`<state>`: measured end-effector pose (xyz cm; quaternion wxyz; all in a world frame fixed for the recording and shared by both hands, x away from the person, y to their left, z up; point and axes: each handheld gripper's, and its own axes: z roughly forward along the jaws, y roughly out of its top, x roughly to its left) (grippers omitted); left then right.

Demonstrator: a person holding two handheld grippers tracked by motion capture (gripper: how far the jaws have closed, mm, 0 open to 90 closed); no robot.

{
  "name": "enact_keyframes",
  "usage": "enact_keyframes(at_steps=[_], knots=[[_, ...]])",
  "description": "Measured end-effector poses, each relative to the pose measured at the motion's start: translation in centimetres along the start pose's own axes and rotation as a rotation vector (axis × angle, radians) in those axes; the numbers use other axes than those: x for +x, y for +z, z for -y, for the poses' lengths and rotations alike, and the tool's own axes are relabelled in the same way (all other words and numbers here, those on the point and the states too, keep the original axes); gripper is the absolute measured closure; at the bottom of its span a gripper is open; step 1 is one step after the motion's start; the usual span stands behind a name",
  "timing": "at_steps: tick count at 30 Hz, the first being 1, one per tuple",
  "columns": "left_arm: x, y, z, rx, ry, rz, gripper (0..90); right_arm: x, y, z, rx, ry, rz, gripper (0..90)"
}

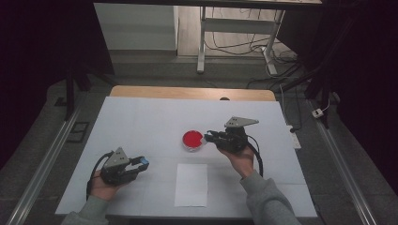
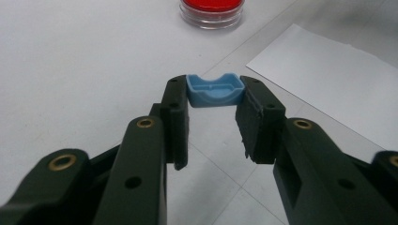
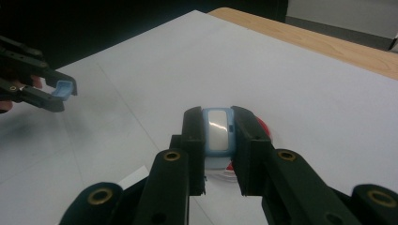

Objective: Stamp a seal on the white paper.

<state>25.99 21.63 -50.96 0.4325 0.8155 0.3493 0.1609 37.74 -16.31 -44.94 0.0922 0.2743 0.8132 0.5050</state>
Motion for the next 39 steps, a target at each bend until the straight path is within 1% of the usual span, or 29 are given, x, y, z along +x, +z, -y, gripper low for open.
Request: enact_keyframes(at_steps=[5,14,21,39], knots=[[0.0,0.0,0.0,0.001,0.001,0.000,64.7,0.3,-0.2,0.2,-0.002,0.006,-0.013,75.4],[0.0,0.0,0.0,0.002,0.000,0.001,64.7,1.1,-0.4,0.5,0.008,-0.008,-0.029,75.4],[0.0,0.0,0.0,0.003,0.000,0.001,64.7,1.4,-0.4,0.9,0.011,0.000,-0.040,75.4],[0.0,0.1,0.0,0.007,0.001,0.003,64.7,2.4,-0.9,1.5,0.021,-0.021,-0.058,75.4]])
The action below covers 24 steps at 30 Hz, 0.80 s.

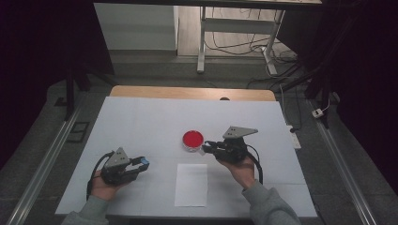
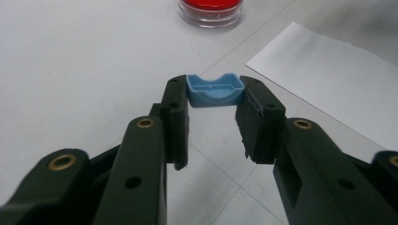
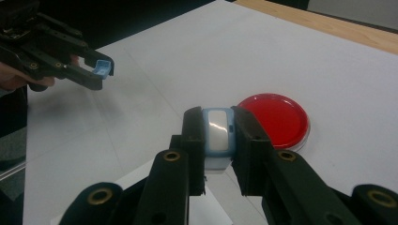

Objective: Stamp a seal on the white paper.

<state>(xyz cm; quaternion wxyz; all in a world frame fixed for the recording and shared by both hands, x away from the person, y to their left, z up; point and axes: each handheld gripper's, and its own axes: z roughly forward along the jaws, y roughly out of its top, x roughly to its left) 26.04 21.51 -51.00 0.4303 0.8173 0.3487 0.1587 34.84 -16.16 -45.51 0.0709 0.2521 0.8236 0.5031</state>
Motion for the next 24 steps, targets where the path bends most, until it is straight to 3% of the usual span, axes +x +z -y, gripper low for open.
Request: enact_keyframes(at_steps=[24], knots=[[0.1,0.0,0.0,0.001,-0.003,-0.001,64.7,2.1,0.2,1.1,0.044,-0.030,-0.052,75.4]])
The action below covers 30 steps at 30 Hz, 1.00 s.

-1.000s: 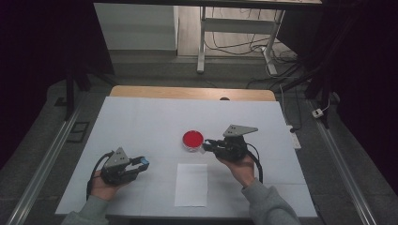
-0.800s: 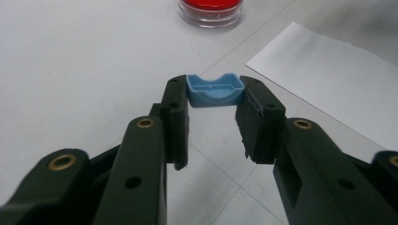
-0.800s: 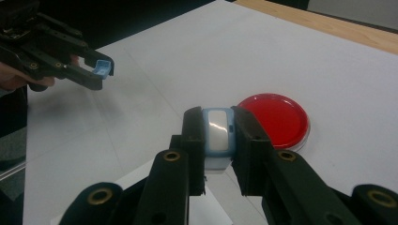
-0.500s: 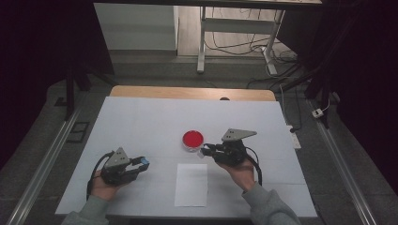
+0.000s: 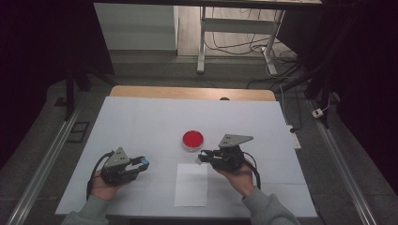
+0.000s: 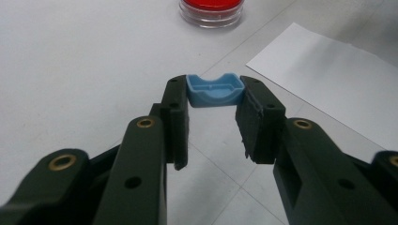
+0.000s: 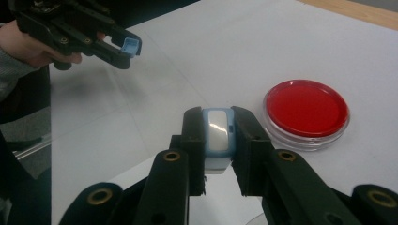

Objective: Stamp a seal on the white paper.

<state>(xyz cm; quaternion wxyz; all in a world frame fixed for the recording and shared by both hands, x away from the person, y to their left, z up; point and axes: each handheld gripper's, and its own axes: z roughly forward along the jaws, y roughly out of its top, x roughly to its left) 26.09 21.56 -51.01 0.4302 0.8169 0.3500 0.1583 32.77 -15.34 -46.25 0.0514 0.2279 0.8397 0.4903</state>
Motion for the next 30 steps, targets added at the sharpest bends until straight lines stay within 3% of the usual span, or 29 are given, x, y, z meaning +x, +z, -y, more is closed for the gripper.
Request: enact_keyframes(at_steps=[20,30], knots=[[0.0,0.0,0.0,0.000,-0.001,0.001,64.7,2.1,1.2,1.6,0.080,-0.033,-0.063,75.4],[0.0,0.0,0.0,0.001,-0.001,0.002,64.7,2.9,1.8,2.0,0.124,-0.068,-0.065,75.4]])
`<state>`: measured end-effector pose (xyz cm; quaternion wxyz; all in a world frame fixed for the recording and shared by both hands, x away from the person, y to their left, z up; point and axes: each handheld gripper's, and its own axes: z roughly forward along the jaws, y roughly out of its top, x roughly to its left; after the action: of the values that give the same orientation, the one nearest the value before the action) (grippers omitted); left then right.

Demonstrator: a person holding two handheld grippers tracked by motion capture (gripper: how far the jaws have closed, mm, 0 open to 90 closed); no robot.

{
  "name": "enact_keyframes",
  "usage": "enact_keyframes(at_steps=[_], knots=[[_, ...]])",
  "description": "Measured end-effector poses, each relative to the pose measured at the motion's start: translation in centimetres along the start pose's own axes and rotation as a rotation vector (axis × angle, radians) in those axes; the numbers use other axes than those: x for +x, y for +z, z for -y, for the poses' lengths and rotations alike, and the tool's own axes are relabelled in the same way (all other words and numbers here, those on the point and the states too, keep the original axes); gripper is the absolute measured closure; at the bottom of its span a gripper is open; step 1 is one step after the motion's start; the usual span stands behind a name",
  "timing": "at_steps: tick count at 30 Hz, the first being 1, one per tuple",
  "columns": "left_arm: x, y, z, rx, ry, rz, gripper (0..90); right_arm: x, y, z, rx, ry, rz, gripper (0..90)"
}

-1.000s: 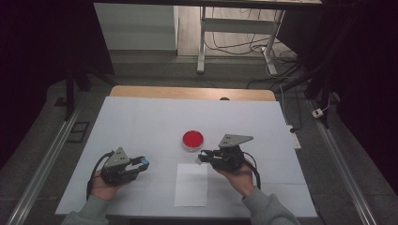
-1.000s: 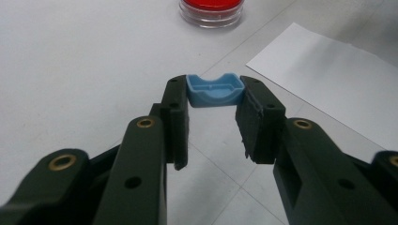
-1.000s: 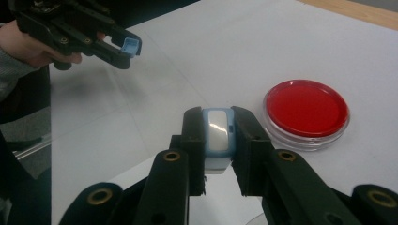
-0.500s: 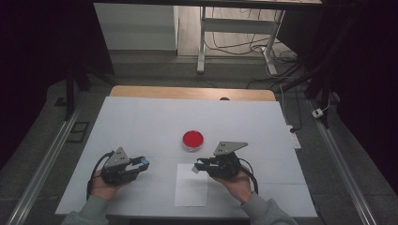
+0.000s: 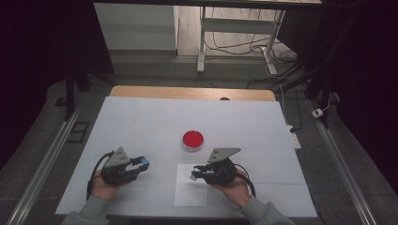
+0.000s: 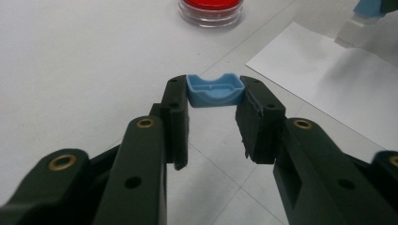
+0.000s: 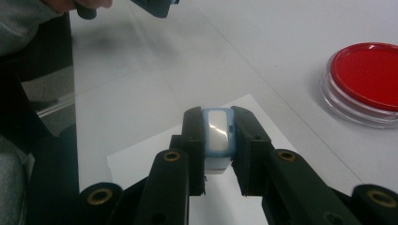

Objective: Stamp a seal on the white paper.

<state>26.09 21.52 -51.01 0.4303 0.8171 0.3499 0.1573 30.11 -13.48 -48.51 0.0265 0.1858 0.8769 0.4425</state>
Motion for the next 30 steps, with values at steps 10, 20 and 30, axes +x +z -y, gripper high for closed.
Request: enact_keyframes(at_steps=[10,20,30], knots=[[0.0,0.0,0.0,0.000,0.000,0.000,64.7,0.5,0.7,0.1,0.031,-0.035,0.012,75.4],[0.0,0.0,0.0,-0.001,0.000,-0.001,64.7,0.6,1.2,0.2,0.074,-0.081,0.036,75.4],[0.0,0.0,0.0,0.000,0.000,-0.002,64.7,0.8,1.8,0.2,0.107,-0.096,0.049,75.4]])
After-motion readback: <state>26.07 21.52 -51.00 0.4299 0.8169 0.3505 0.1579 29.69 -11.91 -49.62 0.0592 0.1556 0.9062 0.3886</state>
